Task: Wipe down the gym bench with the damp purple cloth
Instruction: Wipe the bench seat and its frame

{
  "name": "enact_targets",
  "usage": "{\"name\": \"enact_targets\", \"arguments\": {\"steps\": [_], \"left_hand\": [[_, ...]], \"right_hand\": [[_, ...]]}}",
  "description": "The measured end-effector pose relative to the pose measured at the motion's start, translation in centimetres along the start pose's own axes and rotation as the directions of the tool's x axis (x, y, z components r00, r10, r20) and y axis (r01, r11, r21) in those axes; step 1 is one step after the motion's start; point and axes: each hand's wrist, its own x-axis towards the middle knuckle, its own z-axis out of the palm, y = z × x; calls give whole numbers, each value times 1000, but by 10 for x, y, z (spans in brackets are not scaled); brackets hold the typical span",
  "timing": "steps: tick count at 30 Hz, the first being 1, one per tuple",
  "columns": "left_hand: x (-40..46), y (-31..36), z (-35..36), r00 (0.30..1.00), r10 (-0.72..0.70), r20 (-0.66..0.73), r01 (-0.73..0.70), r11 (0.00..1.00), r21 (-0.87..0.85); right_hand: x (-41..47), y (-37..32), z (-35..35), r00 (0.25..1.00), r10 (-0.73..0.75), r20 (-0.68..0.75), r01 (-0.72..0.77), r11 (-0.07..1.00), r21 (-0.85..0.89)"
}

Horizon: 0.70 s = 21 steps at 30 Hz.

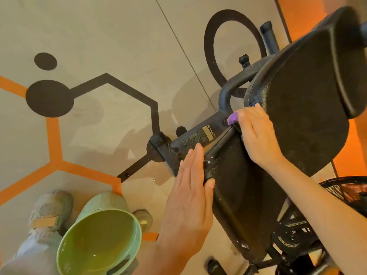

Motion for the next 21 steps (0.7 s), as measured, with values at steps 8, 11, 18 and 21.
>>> {"name": "enact_targets", "arguments": {"steps": [8,11,18,21], "left_hand": [[1,0,-2,1000,12,15,-11,998,-57],[1,2,-3,1000,0,13,0,999,-52],[-1,2,-10,999,7,40,-4,997,-75],[-7,-12,-20,996,70,47,-66,994,-82]], "right_hand": [[-69,-48,18,970,-242,1,238,956,171],[-32,-17,6,975,-220,42,220,975,10],[-72,-50,30,995,-64,-80,80,973,218],[-86,-58,21,957,-266,112,239,948,213]]}}
